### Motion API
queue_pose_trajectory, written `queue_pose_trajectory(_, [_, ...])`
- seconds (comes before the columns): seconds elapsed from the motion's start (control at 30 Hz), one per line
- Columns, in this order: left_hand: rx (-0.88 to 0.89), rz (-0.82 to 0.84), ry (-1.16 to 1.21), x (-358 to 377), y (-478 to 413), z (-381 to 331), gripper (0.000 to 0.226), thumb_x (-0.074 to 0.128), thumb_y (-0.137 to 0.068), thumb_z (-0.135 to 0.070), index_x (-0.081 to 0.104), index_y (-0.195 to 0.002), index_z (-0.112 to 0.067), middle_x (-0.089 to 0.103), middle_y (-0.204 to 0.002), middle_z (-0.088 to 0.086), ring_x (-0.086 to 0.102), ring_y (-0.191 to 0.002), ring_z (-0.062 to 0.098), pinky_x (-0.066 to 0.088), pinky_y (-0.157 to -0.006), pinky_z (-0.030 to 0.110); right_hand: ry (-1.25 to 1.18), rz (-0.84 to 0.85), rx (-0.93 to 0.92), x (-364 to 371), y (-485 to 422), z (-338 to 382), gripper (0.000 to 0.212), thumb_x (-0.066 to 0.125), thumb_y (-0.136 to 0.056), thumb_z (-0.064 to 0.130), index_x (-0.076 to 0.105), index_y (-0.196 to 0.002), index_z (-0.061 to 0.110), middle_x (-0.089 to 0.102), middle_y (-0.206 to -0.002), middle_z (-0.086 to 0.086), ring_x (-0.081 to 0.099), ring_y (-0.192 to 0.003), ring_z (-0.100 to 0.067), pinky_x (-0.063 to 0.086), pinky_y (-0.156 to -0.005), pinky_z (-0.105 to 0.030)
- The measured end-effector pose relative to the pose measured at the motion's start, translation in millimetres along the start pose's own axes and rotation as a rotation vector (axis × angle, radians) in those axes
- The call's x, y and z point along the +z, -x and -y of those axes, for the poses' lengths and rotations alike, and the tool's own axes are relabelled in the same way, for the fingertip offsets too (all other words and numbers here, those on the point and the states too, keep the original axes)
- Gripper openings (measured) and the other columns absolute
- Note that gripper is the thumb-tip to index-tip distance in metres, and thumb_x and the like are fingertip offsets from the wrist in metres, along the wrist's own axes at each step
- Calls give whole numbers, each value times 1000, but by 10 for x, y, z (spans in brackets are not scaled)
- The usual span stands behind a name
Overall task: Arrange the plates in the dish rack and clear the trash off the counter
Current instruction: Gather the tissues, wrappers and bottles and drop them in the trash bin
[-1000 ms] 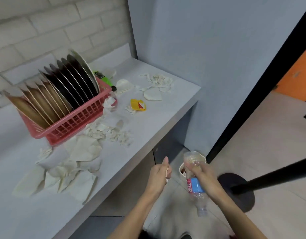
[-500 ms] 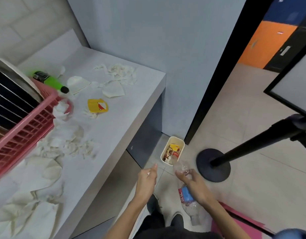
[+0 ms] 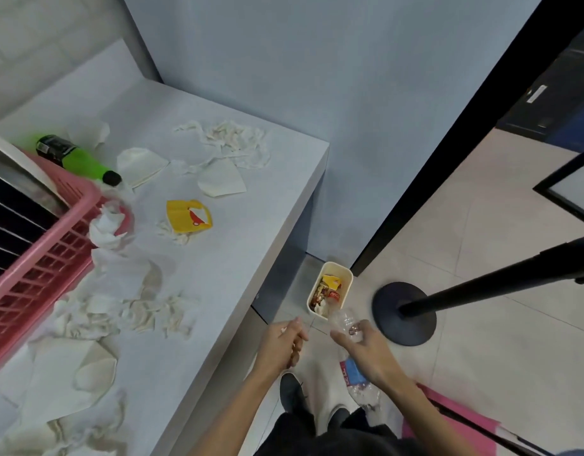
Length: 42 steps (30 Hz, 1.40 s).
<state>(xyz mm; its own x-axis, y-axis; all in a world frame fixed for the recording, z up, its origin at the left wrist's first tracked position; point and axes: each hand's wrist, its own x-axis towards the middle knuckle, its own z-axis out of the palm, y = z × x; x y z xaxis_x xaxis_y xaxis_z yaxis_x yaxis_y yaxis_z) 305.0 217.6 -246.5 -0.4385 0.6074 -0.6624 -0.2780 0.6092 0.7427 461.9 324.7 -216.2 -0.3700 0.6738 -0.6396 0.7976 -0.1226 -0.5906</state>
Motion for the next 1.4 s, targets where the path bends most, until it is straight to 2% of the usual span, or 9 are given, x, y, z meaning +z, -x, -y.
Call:
queue_pose_trajectory(0.13, [-87,53,-83,-58,-96,125,45,56,-98,-41,68,-69,-9,60,-63,6,51,-44,18,31,-39,19,51,4,40,58,-19,-44,47,59,-88,53,44,-113,17,59,-87,5,59,-76,-11,41,-61,-27])
queue_pose_trajectory(0.4, [-130,88,-79,103,-308,-37,43,54,-100,-38,65,-71,-8,35,-50,1,25,-39,10,19,-41,21,-74,-13,36,-4,-150,-166,39,61,-91,47,42,-110,19,57,-93,3,55,-77,-4,39,-59,-19])
queue_pose_trajectory(0.53, [-59,104,-121,290,-520,-100,45,54,-98,-44,58,-67,-12,35,-48,-4,25,-39,9,18,-42,24,-191,-53,2,-46,-403,-311,43,67,-87,48,49,-111,18,64,-95,1,63,-80,-11,46,-63,-23])
queue_pose_trajectory(0.7, [-62,105,-85,596,-895,69,44,52,-101,-40,49,-65,-14,34,-45,-8,23,-36,6,16,-37,20,-288,-92,-28,-104,-795,-652,35,68,-89,44,50,-109,21,64,-90,7,63,-75,-6,48,-60,-14])
queue_pose_trajectory(0.9, [-40,98,5,865,-1504,525,45,52,-100,-42,49,-65,-14,37,-49,-5,26,-38,6,17,-36,18,-485,-78,-20,-31,-1526,-1214,64,69,-75,64,53,-119,20,68,-106,0,70,-90,-16,57,-88,-40])
queue_pose_trajectory(1.07, [32,75,55,1088,-2330,1120,46,44,-103,-37,50,-64,-14,49,-54,-5,35,-37,3,23,-36,15,-592,-93,-54,295,-2463,-1746,53,62,-88,51,53,-125,13,68,-112,-3,71,-89,-12,54,-67,-20])
queue_pose_trajectory(1.17, [72,71,36,1182,-2946,1528,31,48,-95,-33,55,-71,-15,55,-65,-4,41,-47,8,25,-41,17,-616,-109,-57,577,-3118,-2128,53,61,-91,50,52,-127,12,67,-113,-8,70,-94,-20,59,-79,-34])
queue_pose_trajectory(1.27, [179,50,-21,1258,-3781,1846,18,48,-93,-20,57,-78,-21,55,-78,-3,46,-55,11,29,-45,17,-661,-144,-96,777,-3844,-2437,71,64,-78,66,56,-124,13,66,-117,-9,66,-104,-26,52,-95,-51])
queue_pose_trajectory(1.4, [314,31,-131,1432,-4587,2343,15,51,-97,-19,57,-83,-18,54,-79,-3,49,-62,10,33,-47,23,-847,-132,-184,1044,-4543,-2882,36,59,-94,45,63,-107,11,72,-90,-7,70,-76,-22,58,-68,-38])
